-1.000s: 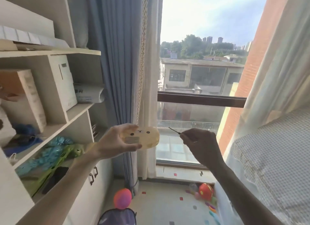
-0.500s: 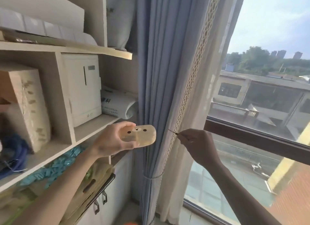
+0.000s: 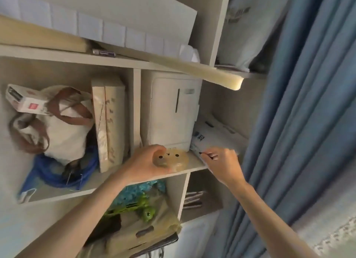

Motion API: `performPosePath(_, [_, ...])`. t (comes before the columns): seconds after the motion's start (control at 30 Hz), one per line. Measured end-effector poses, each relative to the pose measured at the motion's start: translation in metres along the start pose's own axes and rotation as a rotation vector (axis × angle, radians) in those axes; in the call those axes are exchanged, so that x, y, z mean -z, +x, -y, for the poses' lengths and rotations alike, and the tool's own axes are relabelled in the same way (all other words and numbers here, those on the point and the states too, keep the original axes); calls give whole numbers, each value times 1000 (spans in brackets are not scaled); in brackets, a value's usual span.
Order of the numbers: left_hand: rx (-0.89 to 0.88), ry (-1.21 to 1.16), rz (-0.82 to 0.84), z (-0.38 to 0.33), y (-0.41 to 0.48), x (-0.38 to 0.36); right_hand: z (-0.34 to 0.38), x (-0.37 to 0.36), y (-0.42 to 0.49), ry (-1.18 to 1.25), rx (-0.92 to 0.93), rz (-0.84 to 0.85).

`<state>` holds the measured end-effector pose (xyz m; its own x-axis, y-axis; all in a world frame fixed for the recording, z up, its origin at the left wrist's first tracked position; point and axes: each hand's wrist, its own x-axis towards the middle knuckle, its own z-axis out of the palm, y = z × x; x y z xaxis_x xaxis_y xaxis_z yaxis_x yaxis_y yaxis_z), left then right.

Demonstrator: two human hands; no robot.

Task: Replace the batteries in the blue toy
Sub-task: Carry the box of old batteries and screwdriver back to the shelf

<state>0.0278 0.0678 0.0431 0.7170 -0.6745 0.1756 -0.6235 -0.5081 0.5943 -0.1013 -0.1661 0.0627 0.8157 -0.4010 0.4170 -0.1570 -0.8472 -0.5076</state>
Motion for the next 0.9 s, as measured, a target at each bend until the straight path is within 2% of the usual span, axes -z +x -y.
performPosePath(0.1, [107,47,-32,1,6,-12,-1,-24,40,-76,72,142])
performPosePath(0.27, [261,139,-33,2,29,-29,-13,-62,87,-215,193,283])
performPosePath(0.5, [394,177,34,23,45,-46,-21,-102,91,-513,380,261])
performPosePath(0.6, [409,159,12,30,46,-54,-21,-110,83,-580,372,239])
performPosePath(0.8, [410,267,-49,31,46,-66,-24,-114,72,-561,345,276])
performPosePath(0.9, [402,219,-83,22,40,-61,-27,-110,71,-534,391,298])
